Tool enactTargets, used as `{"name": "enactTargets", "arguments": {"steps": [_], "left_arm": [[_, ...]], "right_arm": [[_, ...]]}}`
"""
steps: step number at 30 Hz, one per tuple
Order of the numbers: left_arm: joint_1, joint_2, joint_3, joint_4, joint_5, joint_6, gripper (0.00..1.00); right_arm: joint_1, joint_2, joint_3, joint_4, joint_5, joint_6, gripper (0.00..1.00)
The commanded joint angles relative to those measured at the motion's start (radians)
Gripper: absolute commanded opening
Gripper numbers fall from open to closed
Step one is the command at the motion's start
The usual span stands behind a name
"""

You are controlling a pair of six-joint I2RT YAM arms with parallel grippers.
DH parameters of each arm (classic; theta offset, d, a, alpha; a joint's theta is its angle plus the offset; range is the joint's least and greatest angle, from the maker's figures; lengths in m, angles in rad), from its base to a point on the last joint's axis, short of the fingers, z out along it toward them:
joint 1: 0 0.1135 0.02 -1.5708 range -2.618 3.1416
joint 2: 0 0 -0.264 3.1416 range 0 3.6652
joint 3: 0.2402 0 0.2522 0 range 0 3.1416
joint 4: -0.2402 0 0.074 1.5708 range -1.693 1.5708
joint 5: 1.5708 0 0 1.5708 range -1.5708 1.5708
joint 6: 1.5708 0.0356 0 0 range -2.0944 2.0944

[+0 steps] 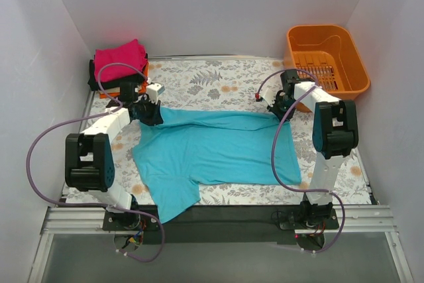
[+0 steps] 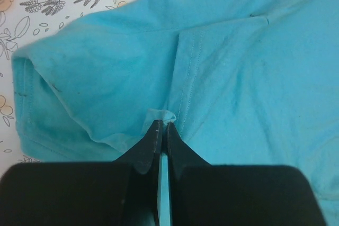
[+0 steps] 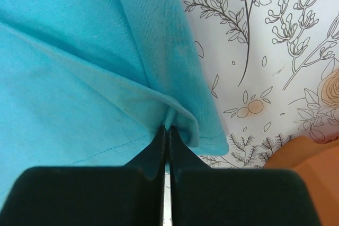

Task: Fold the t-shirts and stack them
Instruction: Fold the tshirt

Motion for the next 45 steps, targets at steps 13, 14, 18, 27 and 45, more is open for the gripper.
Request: {"name": "enactTargets", "arguments": {"steps": [13,14,18,27,45], "left_arm": [[0.003,-0.098,-0.006,-0.136,0.0,0.08,0.16],[0.01,-0.089,0.004,-0.159,0.004,0.08,0.3],[0.074,-0.069,0.109,-0.209,0.117,0.074,0.46],[0.08,0.161,0.353,-0.111,-0.032,-0.03,0.49],[0.076,0.335,0.419,-0.085,-0.073,-0.086,0.5]], "right_arm": [[-0.006,-0.067,-0.016,-0.017,0.018,-0.073,0.2],[-0.006,-0.083,-0.018,-0.028,0.006,-0.082,0.31],[-0.011,-0.154,-0.015,-0.083,-0.051,-0.111,0.38],[-0.009,-0.067,0.206,-0.162,-0.132,0.004,0.43],[-0.005,0.143,0.286,-0.175,-0.057,0.064,0.5]]}}
